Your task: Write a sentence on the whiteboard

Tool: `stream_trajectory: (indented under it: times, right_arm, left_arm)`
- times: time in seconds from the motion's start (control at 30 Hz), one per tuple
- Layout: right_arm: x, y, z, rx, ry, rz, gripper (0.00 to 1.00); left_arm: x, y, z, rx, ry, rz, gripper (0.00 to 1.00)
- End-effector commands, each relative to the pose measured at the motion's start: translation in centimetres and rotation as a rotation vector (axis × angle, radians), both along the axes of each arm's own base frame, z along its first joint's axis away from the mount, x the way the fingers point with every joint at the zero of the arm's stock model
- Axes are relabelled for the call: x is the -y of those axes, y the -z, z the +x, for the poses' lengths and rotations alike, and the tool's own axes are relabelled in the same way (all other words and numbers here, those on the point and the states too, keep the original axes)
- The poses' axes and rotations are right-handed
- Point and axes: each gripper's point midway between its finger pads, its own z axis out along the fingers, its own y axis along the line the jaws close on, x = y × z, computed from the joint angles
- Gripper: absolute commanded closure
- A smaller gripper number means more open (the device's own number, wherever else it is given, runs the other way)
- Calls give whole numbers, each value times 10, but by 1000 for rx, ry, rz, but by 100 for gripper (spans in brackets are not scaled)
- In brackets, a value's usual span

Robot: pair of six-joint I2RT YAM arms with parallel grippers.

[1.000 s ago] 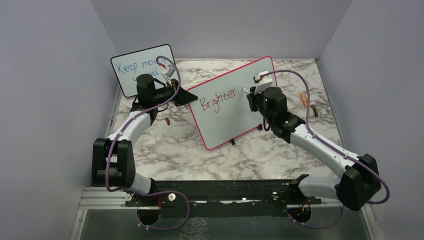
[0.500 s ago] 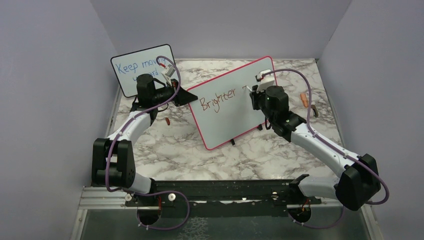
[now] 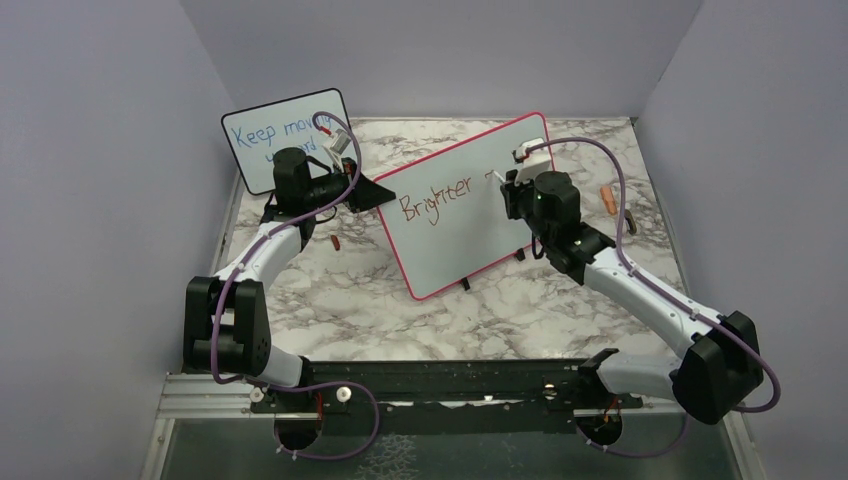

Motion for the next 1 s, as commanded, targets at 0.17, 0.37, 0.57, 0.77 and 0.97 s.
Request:
stream_trajectory:
  times: [0.17,0.37,0.57,0.77,0.97]
  right_arm:
    - [-7,-30,2,57,-39,44,99]
    - [-10,-33,6,69,-42,51,99]
    - [-13,-32,10,67,-44,46,99]
    - [-11,-20,8,37,-35,38,99]
    - [-6,-11,7,11,-16,22,99]
  left_arm:
    - [-1,41,3,-72,-34,79,100]
    - [-1,41,3,-72,-33,78,100]
    - [-1,40,3,-71,-33,78,100]
    - [-1,41,3,-73,-33,78,100]
    - [-1,41,4,-74,-34,78,100]
